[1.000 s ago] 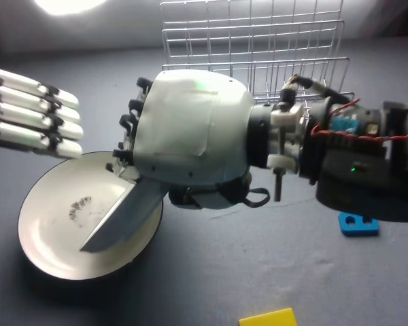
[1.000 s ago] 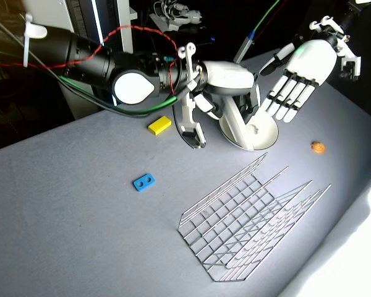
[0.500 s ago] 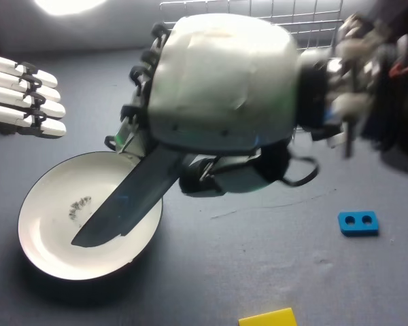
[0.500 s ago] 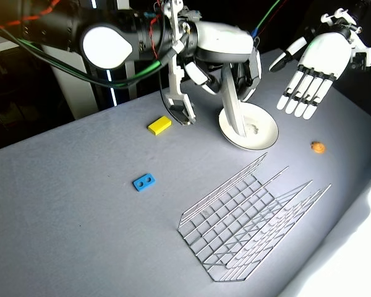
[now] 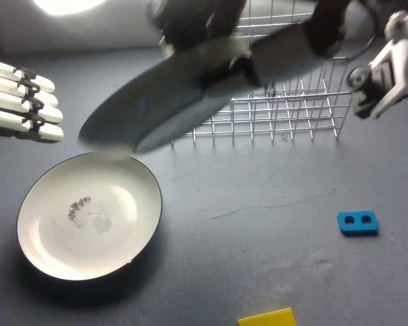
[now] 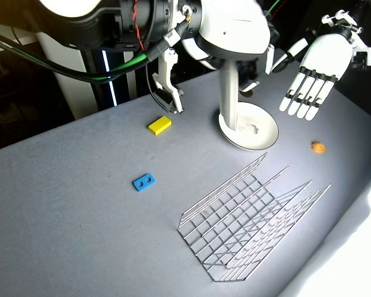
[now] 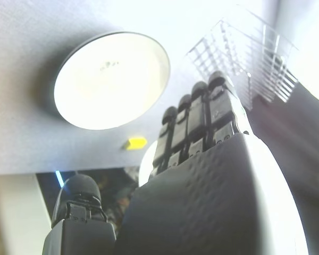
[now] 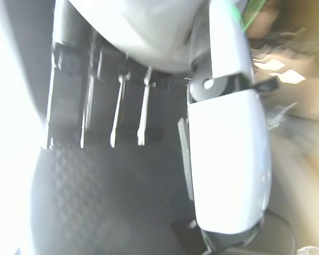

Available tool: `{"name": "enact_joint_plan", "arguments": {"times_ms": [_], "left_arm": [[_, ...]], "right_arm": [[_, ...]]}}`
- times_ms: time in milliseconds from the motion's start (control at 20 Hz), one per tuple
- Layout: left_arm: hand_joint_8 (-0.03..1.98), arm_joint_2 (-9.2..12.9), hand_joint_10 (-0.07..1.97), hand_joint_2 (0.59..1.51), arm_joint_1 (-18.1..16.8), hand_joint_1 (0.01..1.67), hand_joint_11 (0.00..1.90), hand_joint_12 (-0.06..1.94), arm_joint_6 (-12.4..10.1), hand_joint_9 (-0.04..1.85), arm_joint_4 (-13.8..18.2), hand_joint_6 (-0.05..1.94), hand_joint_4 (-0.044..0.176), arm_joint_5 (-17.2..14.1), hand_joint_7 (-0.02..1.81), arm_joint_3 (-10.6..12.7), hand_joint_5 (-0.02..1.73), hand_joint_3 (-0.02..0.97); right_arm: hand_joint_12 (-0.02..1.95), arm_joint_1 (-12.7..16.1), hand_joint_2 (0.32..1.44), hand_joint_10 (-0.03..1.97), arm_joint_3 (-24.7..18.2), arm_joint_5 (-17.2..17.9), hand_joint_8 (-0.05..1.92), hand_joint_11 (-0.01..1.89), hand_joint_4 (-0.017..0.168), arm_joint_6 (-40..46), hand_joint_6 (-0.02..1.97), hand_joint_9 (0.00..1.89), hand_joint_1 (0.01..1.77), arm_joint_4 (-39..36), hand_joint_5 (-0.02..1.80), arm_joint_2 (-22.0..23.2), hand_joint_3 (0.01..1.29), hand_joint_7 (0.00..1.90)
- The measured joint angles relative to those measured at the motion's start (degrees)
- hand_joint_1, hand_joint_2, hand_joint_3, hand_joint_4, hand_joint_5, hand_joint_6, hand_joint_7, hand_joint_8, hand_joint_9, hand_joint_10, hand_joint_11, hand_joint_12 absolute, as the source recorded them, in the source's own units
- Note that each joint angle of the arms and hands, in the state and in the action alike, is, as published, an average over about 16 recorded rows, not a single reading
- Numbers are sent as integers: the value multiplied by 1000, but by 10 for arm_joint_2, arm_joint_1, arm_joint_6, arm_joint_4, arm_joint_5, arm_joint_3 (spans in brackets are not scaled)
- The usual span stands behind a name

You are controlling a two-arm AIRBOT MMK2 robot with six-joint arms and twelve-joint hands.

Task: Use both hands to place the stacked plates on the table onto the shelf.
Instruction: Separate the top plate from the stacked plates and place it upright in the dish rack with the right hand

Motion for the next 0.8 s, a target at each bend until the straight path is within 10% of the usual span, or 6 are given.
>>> {"name": "enact_joint_plan", "arguments": {"times_ms": [800], "left_arm": [[-5,-19,4,1112,55,17,11,8,-1,21,10,7,4,12,18,-11,23,13]], "right_arm": [[960,49,1005,-6,99,-82,805,946,3,75,943,1355,1216,80,941,12,9,1101]]}}
